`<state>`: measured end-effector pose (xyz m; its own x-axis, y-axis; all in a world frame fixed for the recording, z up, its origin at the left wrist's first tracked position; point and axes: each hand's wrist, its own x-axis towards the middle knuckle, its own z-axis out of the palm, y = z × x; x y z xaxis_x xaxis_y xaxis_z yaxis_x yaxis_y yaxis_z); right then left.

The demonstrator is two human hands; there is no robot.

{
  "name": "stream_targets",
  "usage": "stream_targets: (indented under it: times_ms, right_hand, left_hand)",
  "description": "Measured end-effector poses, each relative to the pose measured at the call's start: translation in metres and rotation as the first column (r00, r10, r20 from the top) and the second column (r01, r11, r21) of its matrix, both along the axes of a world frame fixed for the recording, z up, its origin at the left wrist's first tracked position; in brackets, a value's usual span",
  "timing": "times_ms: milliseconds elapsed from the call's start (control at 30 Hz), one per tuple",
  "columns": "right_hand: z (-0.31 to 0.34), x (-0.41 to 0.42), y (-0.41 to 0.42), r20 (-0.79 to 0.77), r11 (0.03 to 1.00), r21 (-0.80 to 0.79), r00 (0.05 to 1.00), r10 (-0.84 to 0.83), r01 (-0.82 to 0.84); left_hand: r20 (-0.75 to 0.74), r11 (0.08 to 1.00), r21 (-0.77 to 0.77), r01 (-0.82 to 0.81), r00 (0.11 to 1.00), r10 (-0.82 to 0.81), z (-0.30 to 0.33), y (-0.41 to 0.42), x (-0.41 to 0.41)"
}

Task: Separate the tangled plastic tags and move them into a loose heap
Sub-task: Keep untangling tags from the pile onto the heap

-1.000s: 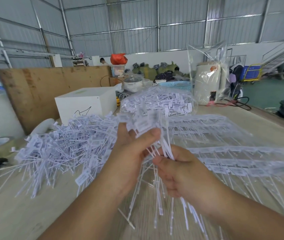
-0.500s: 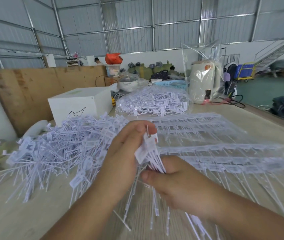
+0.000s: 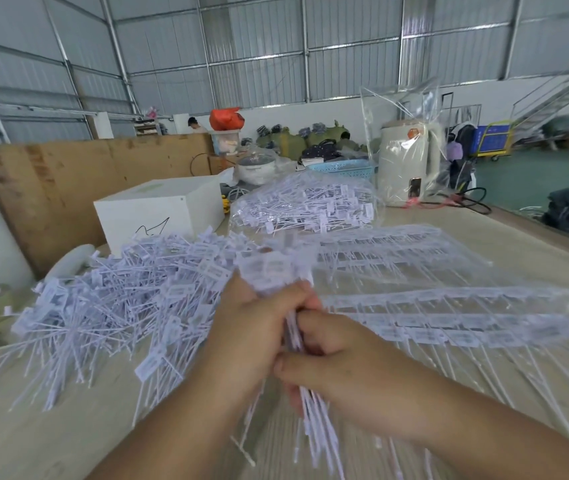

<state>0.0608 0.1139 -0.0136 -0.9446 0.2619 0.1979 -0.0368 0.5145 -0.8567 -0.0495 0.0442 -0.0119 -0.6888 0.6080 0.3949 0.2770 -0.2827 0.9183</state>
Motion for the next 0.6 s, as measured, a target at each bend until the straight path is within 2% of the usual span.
stream_targets:
  times_ms: [67,133,200,267,367,433,500,600]
  right_hand:
    - [0.004,0.004,0.007,0.017,0.999,0.020,0.999,-0.044,0.043]
    - [0.003,0.006,0.019,0.045,0.981,0.111,0.985,-0.165,0.159]
    - [0.003,0.008,0.029,0.065,0.942,0.234,0.963,-0.263,0.242]
    - [0.001,0.010,0.036,0.118,0.886,0.385,0.938,-0.326,0.259]
    - [-0.008,0.009,0.043,0.207,0.781,0.595,0.903,-0.377,0.189]
    - [-0.011,0.006,0.044,0.247,0.746,0.649,0.885,-0.395,0.152]
    - [-0.011,0.005,0.044,0.258,0.720,0.680,0.873,-0.415,0.141]
    - [-0.013,0.005,0.046,0.242,0.704,0.697,0.879,-0.411,0.137]
  left_hand:
    - [0.075,0.994,0.043,-0.097,0.993,0.094,0.008,-0.005,-0.020]
    - [0.085,0.975,-0.023,-0.222,0.971,0.223,0.012,-0.010,-0.041]
    - [-0.102,0.897,-0.211,-0.389,0.921,0.375,0.003,-0.012,-0.059]
    - [-0.413,0.774,-0.297,-0.559,0.806,0.423,-0.006,-0.011,-0.067]
    - [-0.681,0.681,-0.306,-0.665,0.653,0.332,-0.016,-0.003,-0.068]
    - [-0.786,0.562,-0.380,-0.734,0.577,0.223,-0.021,0.004,-0.065]
    - [-0.827,0.453,-0.451,-0.769,0.551,0.111,-0.024,0.006,-0.061]
    - [-0.837,0.419,-0.478,-0.772,0.545,0.048,-0.027,0.006,-0.058]
